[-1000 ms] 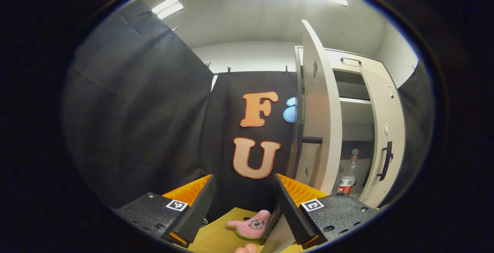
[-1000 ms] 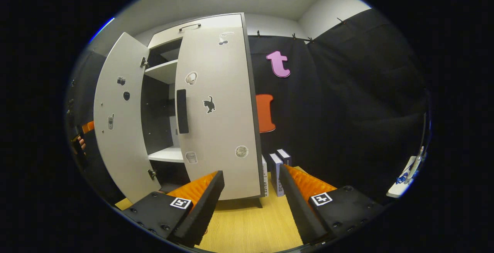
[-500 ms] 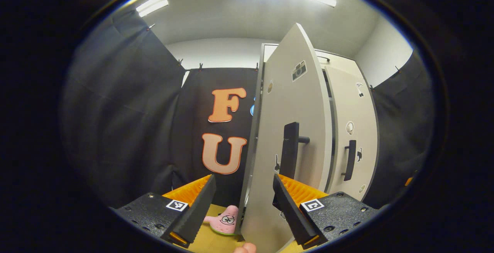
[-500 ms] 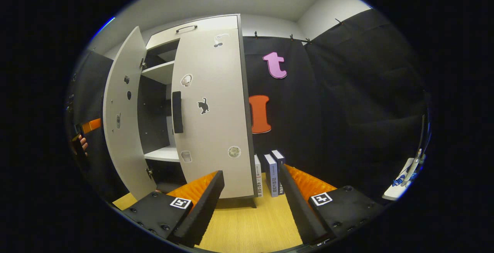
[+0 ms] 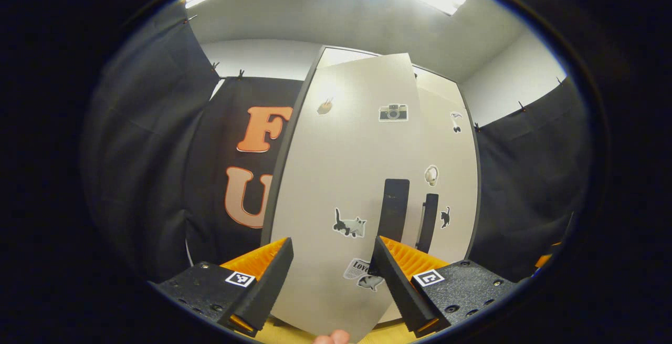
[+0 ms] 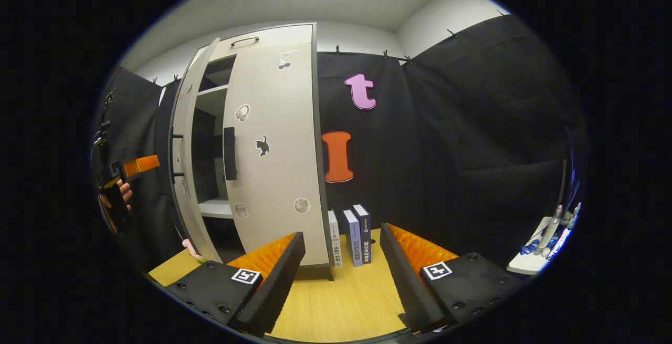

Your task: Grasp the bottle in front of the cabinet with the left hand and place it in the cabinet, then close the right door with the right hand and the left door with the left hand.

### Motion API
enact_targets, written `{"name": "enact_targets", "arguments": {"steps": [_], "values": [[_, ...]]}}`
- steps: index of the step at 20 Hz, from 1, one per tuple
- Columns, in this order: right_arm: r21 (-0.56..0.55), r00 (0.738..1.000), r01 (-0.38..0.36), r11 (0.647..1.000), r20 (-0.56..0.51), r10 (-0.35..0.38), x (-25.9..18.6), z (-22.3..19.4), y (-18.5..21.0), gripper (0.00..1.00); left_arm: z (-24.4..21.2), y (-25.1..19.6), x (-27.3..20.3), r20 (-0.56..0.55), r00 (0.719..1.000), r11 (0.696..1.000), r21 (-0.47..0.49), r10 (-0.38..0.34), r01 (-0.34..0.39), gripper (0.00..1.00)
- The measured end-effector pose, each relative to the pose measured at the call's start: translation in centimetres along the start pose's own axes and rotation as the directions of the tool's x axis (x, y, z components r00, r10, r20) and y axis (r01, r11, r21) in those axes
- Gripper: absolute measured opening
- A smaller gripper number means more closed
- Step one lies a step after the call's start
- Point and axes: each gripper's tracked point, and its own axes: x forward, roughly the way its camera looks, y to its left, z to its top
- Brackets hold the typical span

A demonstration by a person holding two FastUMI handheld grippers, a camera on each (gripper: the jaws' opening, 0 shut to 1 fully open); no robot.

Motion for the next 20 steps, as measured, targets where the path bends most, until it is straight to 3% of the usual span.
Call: {"name": "enact_targets", "arguments": {"steps": [6, 7, 9, 20], "values": [[0.015, 1.000, 0.026, 1.000, -0.001, -0.026, -1.0, 0.0, -0.6, 0.96, -1.6, -1.9, 3.5, -0.012, 1.000, 0.999, -0.023, -0.026, 0.025, 0.96], [0.013, 1.000, 0.031, 0.999, -0.002, -0.031, -1.2, 0.0, -0.7, 0.96, -1.7, -2.0, 4.2, -0.021, 0.999, 0.999, -0.023, -0.028, 0.027, 0.91], [0.012, 0.999, 0.031, 0.999, -0.009, -0.031, -1.4, -0.2, -0.4, 0.96, -2.3, -2.6, 5.1, -0.022, 0.999, 0.999, -0.027, -0.035, 0.035, 0.94], [0.015, 1.000, 0.012, 1.000, -0.014, -0.011, -1.0, -1.0, 0.5, 0.97, -4.2, -4.4, 10.1, 0.002, 1.000, 1.000, -0.003, 0.011, -0.011, 0.94]]}}
